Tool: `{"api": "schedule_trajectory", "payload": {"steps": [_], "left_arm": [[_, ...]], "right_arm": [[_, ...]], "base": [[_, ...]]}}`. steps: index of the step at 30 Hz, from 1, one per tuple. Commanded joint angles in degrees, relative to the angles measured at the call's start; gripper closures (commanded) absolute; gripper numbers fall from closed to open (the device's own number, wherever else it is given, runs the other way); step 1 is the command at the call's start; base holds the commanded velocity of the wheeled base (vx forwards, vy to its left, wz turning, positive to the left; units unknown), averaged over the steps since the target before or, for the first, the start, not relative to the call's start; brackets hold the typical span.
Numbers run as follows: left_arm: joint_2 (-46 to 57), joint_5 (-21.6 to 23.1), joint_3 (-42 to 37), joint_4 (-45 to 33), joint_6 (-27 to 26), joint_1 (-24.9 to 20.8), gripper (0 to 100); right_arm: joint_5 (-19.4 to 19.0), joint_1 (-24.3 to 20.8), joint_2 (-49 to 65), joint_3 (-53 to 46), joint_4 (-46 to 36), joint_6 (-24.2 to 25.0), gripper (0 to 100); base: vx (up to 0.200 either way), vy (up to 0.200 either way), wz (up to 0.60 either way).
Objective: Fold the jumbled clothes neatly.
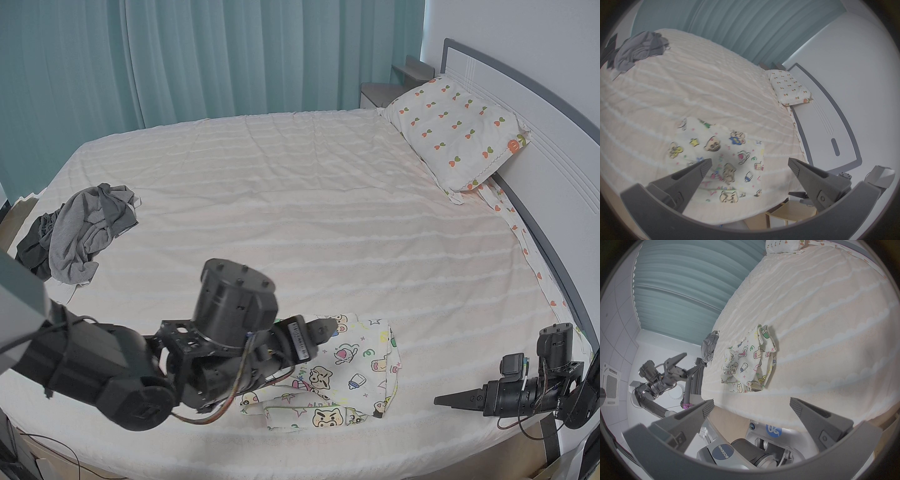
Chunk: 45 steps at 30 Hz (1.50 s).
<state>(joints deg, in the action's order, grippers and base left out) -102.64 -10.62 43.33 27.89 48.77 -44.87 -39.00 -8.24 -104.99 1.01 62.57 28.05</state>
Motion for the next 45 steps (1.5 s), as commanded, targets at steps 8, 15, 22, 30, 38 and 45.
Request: {"api": "schedule_trajectory", "payload": {"steps": [8,15,22,30,38,45], "left_arm": [[8.5,1.3,-13.2,7.3,6.9,3.6,0],[8.7,1.7,-14.6,10.8,7.5,5.9,0],[9.2,6.0,-16.0,11.0,11.3,9.1,0],[9.0,6.2,-19.3,16.1,11.2,9.5,0],[8.9,6.1,-20.1,18.2,11.2,9.5,0],[8.9,6.1,-20.1,18.2,11.2,9.5,0]], "right_arm": [[1.2,-2.6,-2.9,0.1,4.0,0.6,0],[13.1,-9.8,-12.7,5.8,12.2,4.2,0],[16.1,-15.8,-19.4,10.6,21.5,8.9,0],[17.6,-17.2,-21.8,12.4,21.9,8.9,0],[17.9,-18.7,-24.1,14.1,21.8,8.9,0],[18.8,-18.7,-25.7,15.8,21.8,8.8,0]], "base": [[-0.1,0.0,0.0],[0.0,0.0,0.0],[0.0,0.171,0.0],[0.0,0.075,0.0],[0.0,0.0,0.0],[0.0,0.0,0.0]]}}
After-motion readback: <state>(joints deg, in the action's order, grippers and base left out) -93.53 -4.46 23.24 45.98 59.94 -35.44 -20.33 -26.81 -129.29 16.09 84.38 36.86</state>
